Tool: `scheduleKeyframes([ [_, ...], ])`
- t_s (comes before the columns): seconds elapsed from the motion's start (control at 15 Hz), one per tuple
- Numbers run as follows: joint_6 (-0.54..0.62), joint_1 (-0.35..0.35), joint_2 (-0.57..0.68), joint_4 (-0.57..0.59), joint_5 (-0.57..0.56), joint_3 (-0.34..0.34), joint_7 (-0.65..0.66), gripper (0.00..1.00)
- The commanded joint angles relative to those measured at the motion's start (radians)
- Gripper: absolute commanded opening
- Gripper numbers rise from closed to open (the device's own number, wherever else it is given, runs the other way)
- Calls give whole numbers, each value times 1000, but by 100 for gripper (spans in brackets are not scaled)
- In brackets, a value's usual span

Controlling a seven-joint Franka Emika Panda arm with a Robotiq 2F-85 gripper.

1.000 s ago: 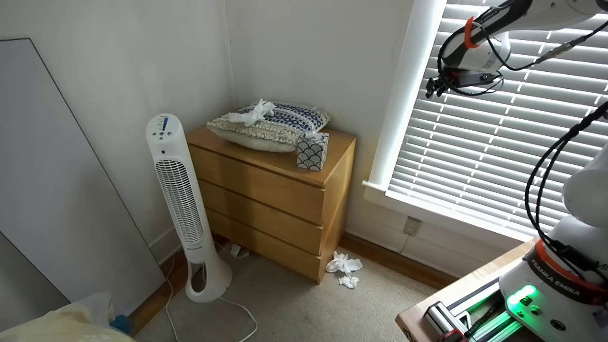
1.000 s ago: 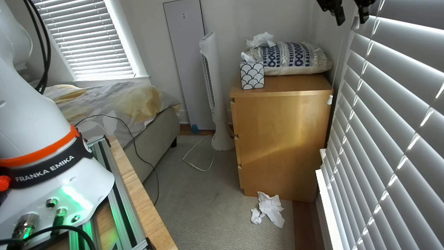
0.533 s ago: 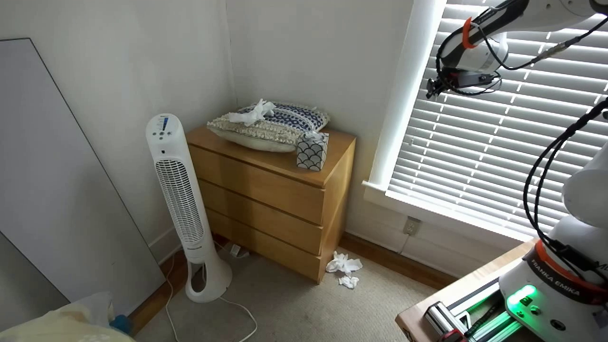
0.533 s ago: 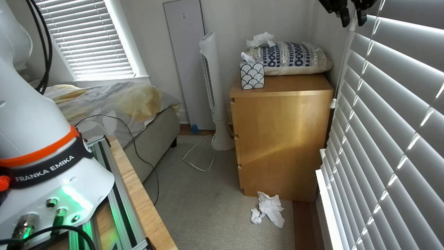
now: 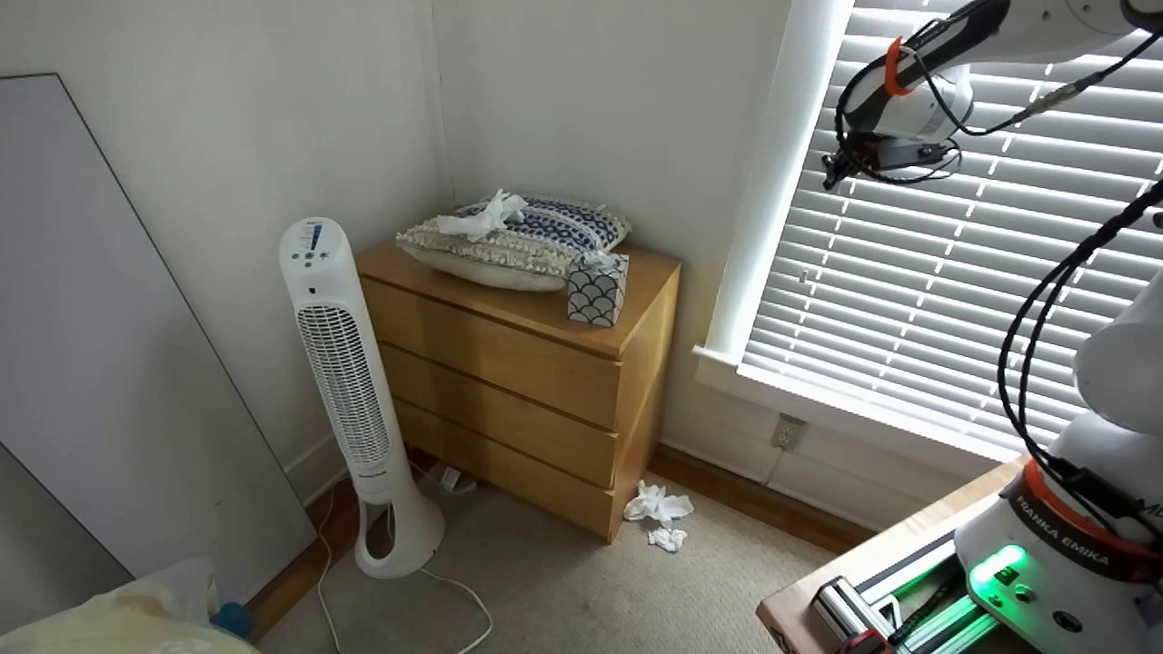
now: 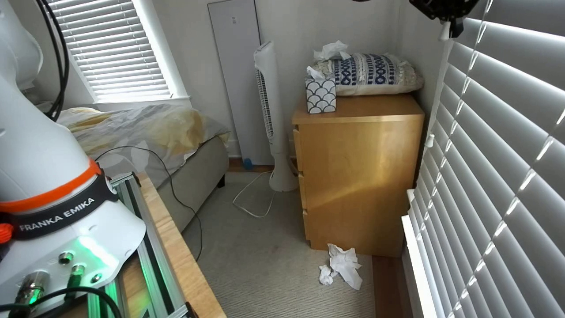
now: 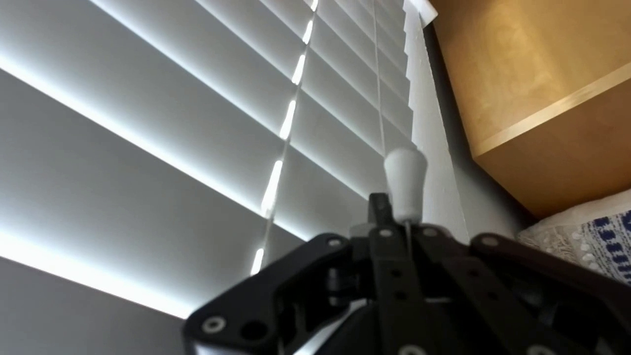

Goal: Pull the short rope to the far right downwards and open the blinds

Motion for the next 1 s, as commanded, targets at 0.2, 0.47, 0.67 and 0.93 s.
scheduleKeyframes([
  [0.2, -49, -19, -6, -2, -107, -7, 87, 0],
  [0.47, -58, -19, -12, -5, -132, -6, 111, 24],
  [0.67, -77, -17, -23, -10, -139, -5, 121, 50],
  [0.93, -106, -15, -37, -13, -138, -3, 130, 58],
])
